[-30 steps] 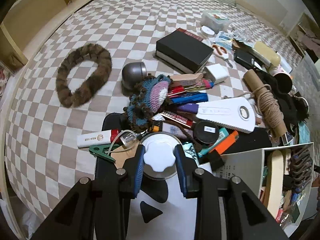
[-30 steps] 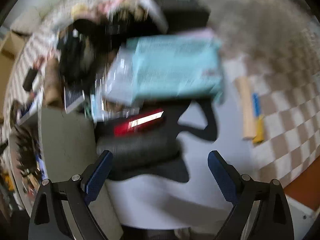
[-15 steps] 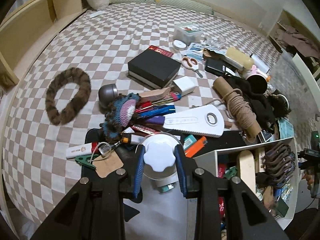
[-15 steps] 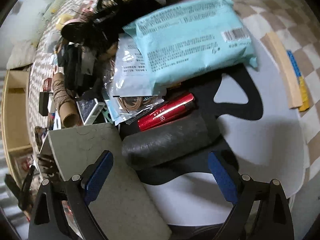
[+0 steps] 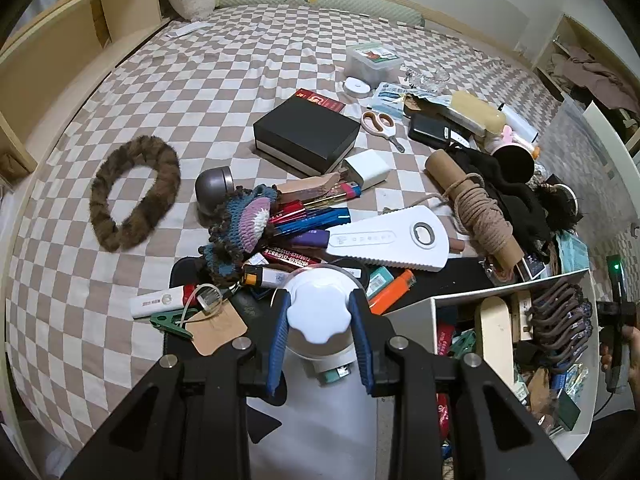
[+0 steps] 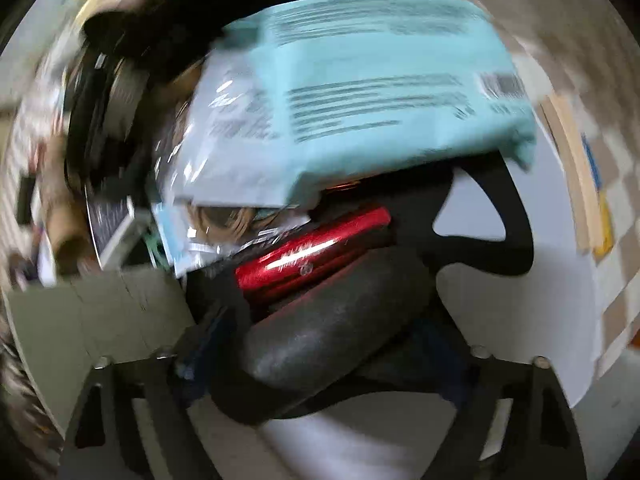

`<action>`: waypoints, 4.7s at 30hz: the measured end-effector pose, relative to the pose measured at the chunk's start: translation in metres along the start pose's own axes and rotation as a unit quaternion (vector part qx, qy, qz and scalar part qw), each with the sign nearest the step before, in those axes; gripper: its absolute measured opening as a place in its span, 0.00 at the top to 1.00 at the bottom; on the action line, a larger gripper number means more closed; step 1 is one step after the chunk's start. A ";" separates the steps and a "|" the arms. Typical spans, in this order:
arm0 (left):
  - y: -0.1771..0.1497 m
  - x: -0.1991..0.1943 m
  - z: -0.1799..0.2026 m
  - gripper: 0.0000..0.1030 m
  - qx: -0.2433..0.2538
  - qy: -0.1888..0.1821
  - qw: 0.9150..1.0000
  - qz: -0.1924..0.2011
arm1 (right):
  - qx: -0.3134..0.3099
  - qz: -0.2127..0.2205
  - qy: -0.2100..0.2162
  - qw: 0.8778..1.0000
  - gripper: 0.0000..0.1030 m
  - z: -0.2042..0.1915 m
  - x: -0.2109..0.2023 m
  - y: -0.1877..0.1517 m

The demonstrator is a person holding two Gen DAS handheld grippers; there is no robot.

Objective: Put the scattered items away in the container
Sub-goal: 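Lift the black cylinder with the right tool while the left tool lifts the white-capped bottle, then lower the black cylinder into the white box while the left tool lowers the bottle in too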

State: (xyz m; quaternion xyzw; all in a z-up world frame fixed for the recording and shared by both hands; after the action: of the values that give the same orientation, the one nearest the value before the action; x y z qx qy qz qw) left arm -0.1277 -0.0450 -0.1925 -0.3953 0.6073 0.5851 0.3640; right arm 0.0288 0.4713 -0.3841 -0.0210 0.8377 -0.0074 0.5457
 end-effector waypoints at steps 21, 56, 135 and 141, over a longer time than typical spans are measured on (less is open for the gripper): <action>-0.003 -0.005 -0.013 0.71 -0.002 0.000 1.000 0.005 | -0.159 0.120 -0.118 0.973 0.60 -0.002 -0.077 0.018; 0.000 -0.008 0.002 0.71 0.012 -0.009 1.000 0.017 | -0.074 0.174 0.058 0.980 0.86 -0.026 -0.122 0.023; -0.026 -0.050 0.104 0.71 0.128 -0.080 0.988 0.035 | -0.182 0.102 0.215 0.954 0.58 -0.158 -0.141 -0.037; -0.037 -0.037 0.112 0.71 0.146 -0.073 0.986 0.013 | -0.183 0.100 0.233 0.950 0.69 -0.160 -0.144 -0.039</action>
State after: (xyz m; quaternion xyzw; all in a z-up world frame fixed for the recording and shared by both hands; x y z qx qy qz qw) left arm -0.0813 0.0689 -0.1802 -0.2858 0.6633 0.5222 0.4534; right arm -0.0589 0.4369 -0.1864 -0.0338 0.9263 0.1961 0.3200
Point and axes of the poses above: each gripper's, at about its wrist camera, not at the fingertips, and x roughly the way its jaws point, z to its right, y to its top, the point moved 10 cm from there along x, roughly the way its jaws point, and after that the axes turned 8 degrees about y, right-handed, at the moved point
